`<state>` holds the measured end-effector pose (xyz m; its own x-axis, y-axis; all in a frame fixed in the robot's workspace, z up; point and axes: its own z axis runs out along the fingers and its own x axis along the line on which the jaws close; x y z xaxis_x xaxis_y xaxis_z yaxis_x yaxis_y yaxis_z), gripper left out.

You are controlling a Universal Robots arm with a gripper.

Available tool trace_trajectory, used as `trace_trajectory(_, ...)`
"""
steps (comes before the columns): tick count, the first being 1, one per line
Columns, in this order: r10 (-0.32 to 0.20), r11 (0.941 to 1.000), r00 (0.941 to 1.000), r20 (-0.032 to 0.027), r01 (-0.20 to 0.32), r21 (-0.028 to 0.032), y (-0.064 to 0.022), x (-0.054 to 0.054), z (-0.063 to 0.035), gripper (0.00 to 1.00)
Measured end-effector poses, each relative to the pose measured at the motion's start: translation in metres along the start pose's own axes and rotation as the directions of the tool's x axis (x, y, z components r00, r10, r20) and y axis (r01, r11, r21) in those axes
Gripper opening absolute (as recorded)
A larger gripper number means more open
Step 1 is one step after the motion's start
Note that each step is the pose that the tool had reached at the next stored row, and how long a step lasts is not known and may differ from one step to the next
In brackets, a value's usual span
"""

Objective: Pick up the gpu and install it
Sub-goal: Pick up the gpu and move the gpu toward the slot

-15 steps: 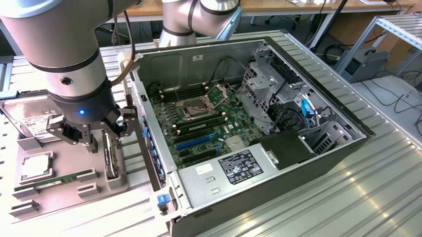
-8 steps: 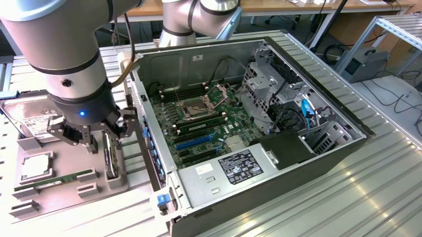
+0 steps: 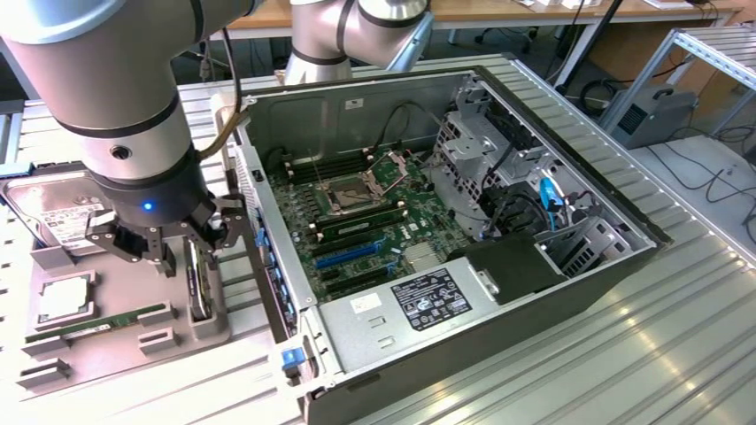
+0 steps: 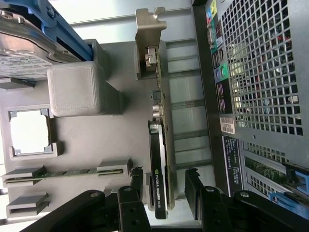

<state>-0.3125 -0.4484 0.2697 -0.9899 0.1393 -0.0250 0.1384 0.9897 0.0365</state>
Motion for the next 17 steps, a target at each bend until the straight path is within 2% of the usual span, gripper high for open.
trace_trajectory(17,0.004,1.0,1.0,0.0002,-0.004,0.0001,0.0001,0.0004,0.0062,0.48)
